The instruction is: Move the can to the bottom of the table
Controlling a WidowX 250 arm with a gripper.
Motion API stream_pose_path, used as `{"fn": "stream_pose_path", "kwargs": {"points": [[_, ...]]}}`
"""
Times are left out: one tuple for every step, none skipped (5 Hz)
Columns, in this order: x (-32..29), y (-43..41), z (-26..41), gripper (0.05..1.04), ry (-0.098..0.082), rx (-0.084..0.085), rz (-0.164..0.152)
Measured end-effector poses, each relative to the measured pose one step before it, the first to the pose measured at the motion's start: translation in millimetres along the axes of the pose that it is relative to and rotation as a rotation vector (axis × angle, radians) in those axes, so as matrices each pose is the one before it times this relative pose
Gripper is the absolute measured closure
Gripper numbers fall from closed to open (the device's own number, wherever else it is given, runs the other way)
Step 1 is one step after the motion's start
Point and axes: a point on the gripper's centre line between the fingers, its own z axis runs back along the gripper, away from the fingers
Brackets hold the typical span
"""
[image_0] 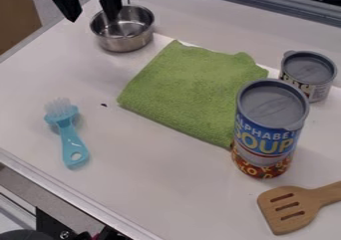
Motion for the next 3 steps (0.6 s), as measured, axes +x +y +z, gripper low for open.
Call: {"fn": "stream_pose_path", "kwargs": {"points": [[-4.41, -0.83, -9.17, 0.086, 0.0378, -0.0083, -0.0063], [6.26, -19.94, -3.32, 0.086, 0.0487, 0.0093, -0.1789], [10.28, -32.66, 0.29, 0.086, 0.0172, -0.0189, -0.1175]]}}
